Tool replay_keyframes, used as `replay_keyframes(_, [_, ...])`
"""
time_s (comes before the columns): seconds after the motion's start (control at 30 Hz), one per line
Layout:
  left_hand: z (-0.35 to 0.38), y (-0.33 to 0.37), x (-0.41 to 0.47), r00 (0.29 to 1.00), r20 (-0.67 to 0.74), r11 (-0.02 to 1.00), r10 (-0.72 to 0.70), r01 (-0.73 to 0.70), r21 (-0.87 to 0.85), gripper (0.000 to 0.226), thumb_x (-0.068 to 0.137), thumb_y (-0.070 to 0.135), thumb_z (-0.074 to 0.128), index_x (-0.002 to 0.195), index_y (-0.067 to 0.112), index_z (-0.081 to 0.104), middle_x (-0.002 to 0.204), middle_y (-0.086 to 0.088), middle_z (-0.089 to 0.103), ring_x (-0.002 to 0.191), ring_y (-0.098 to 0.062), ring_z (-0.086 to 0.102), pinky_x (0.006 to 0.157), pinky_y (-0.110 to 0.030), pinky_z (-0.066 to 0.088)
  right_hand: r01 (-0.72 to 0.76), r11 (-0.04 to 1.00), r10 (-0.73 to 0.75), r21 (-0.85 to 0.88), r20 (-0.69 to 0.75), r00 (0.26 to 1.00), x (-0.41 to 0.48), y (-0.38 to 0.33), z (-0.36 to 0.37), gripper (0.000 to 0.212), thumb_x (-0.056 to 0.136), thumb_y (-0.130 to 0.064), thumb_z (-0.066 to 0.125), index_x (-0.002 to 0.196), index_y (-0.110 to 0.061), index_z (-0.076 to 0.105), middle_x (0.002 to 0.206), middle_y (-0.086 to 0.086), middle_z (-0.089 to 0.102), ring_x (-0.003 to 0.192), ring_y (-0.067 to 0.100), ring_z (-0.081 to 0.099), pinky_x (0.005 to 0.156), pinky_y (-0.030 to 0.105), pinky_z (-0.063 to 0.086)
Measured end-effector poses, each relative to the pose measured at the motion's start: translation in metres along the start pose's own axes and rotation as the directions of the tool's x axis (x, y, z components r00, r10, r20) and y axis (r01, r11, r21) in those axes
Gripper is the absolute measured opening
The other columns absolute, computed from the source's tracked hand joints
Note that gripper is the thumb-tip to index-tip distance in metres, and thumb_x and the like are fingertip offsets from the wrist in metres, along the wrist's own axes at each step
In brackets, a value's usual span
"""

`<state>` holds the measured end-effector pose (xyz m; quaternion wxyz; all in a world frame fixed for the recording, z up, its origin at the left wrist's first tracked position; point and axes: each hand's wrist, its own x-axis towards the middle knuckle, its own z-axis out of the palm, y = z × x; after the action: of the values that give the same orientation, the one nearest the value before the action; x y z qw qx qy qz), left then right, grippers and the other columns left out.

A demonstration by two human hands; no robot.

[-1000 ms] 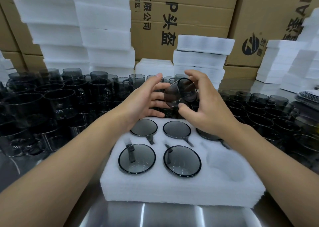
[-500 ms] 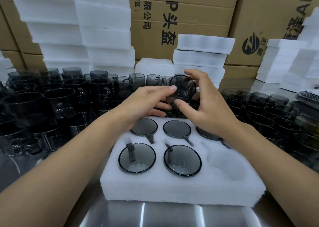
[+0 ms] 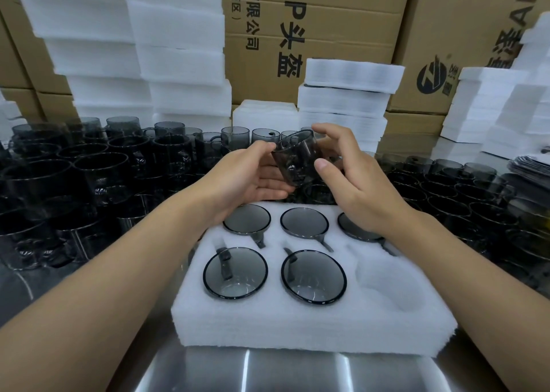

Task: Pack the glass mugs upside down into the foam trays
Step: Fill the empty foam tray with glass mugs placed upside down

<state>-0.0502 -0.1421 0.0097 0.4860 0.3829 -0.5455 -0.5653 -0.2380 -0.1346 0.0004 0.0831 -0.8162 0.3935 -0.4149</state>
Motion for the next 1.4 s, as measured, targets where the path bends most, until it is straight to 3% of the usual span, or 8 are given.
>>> replay_keyframes(0.17, [0.0, -0.001, -0.001, 1.0, 0.028, 1.0, 0.009, -0.01, 0.006, 0.035, 0.102, 0.022, 0.033, 0.095, 0.004, 0.063, 0.075, -0.011, 0.072, 0.065, -0.022, 0.071, 0.056, -0.023, 0.056, -0.017, 1.0, 0.018, -0.006, 0.061, 0.998, 0.0, -0.001, 0.0, 0.048, 0.089, -0.047, 0.034, 0.136, -0.044, 0.024, 0.112, -0.006, 0.062, 0.082, 0.008, 0.058, 0.075, 0.037, 0.043])
replay_keyframes(0.27, [-0.002, -0.003, -0.001, 0.999, 0.035, 0.999, 0.034, -0.034, -0.008, 0.034, 0.102, 0.023, 0.038, 0.091, 0.007, 0.066, 0.082, -0.013, 0.074, 0.072, -0.022, 0.071, 0.06, -0.026, 0.058, -0.004, 1.0, 0.004, 0.006, 0.065, 0.998, 0.0, -0.002, -0.001, 0.053, 0.085, -0.053, 0.038, 0.135, -0.045, 0.022, 0.111, -0.01, 0.061, 0.086, 0.018, 0.061, 0.079, 0.042, 0.048])
replay_keyframes(0.37, [-0.003, -0.004, 0.0, 0.997, 0.035, 0.998, 0.067, -0.066, -0.013, 0.033, 0.102, 0.027, 0.042, 0.095, 0.011, 0.07, 0.093, -0.012, 0.074, 0.079, -0.02, 0.071, 0.07, -0.029, 0.058, 0.024, 0.999, -0.025, 0.021, 0.04, 0.999, 0.0, -0.001, 0.0, 0.056, 0.08, -0.058, 0.041, 0.132, -0.049, 0.02, 0.109, -0.018, 0.052, 0.095, 0.001, 0.056, 0.072, 0.024, 0.042])
replay_keyframes(0.5, [-0.002, -0.004, 0.001, 0.998, 0.001, 0.997, 0.061, -0.061, 0.057, 0.036, 0.102, 0.035, 0.04, 0.099, 0.012, 0.069, 0.09, -0.008, 0.075, 0.074, -0.015, 0.071, 0.069, -0.028, 0.058, 0.067, 0.998, -0.067, 0.009, -0.006, 0.998, 0.001, 0.001, 0.001, 0.056, 0.083, -0.049, 0.051, 0.131, -0.047, 0.021, 0.118, -0.007, 0.04, 0.105, 0.006, 0.051, 0.079, 0.021, 0.04])
replay_keyframes(0.8, [-0.001, -0.003, 0.001, 0.997, 0.035, 0.989, 0.065, -0.069, 0.129, 0.039, 0.097, 0.045, 0.047, 0.095, 0.015, 0.071, 0.095, -0.008, 0.075, 0.089, -0.021, 0.072, 0.077, -0.03, 0.057, 0.216, 0.962, -0.227, -0.169, -0.052, 0.972, 0.002, 0.003, 0.001, 0.075, 0.077, -0.03, 0.073, 0.139, -0.015, 0.034, 0.11, -0.004, 0.031, 0.1, -0.011, 0.036, 0.086, 0.004, 0.033])
replay_keyframes(0.97, [-0.001, -0.003, -0.001, 0.993, 0.083, 0.985, 0.079, -0.09, 0.149, 0.035, 0.093, 0.046, 0.051, 0.098, 0.018, 0.071, 0.099, -0.006, 0.075, 0.09, -0.02, 0.072, 0.075, -0.029, 0.058, 0.242, 0.95, -0.26, -0.197, -0.069, 0.963, 0.003, 0.002, 0.001, 0.073, 0.074, -0.028, 0.076, 0.136, -0.017, 0.038, 0.112, -0.004, 0.03, 0.093, -0.005, 0.037, 0.086, 0.012, 0.039])
replay_keyframes(1.23, [-0.001, -0.005, -0.005, 0.975, 0.151, 0.954, 0.161, -0.193, 0.229, 0.025, 0.077, 0.039, 0.066, 0.1, 0.031, 0.07, 0.107, 0.006, 0.072, 0.102, -0.009, 0.068, 0.077, -0.026, 0.057, 0.218, 0.935, -0.238, -0.279, -0.039, 0.971, 0.005, 0.001, 0.0, 0.075, 0.07, -0.014, 0.077, 0.137, -0.018, 0.044, 0.109, -0.003, 0.028, 0.106, 0.017, 0.039, 0.09, 0.026, 0.044])
replay_keyframes(1.4, [-0.005, -0.005, -0.007, 0.943, 0.269, 0.922, 0.197, -0.271, 0.276, 0.041, 0.067, 0.036, 0.077, 0.106, 0.045, 0.068, 0.114, 0.008, 0.07, 0.107, -0.009, 0.065, 0.081, -0.028, 0.056, 0.263, 0.912, -0.25, -0.314, 0.082, 0.965, 0.004, -0.007, -0.008, 0.07, 0.068, -0.039, 0.079, 0.129, -0.022, 0.049, 0.108, -0.003, 0.032, 0.098, 0.017, 0.046, 0.08, 0.029, 0.048])
